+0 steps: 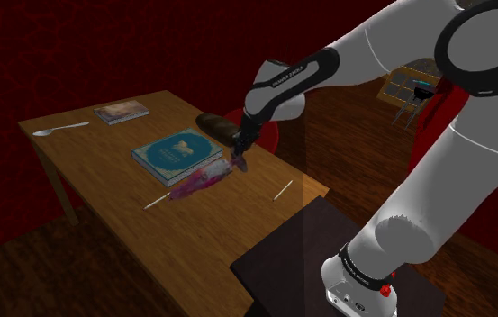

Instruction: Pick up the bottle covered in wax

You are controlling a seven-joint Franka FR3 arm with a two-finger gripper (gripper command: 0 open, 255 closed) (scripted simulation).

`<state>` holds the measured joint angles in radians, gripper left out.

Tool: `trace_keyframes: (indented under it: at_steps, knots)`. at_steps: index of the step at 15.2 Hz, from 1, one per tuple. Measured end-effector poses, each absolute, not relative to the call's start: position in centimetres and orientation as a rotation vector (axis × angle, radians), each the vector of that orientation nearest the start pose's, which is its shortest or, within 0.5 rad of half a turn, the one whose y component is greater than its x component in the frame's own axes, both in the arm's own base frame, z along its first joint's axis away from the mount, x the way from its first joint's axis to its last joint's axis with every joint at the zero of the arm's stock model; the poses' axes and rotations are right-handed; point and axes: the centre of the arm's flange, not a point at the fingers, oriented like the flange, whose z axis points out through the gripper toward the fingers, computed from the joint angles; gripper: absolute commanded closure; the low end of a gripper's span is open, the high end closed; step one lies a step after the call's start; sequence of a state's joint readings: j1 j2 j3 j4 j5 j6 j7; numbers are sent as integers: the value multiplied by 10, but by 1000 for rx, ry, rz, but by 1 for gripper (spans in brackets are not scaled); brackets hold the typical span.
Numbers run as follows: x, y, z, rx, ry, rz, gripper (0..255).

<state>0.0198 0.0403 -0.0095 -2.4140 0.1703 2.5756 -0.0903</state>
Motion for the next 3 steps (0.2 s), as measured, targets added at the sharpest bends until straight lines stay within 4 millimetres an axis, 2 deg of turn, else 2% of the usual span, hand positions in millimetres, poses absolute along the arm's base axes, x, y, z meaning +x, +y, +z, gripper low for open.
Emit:
trace_keyframes:
  at_steps: [3]
  knots:
    - [503,2,321,-3041,57,-191,255]
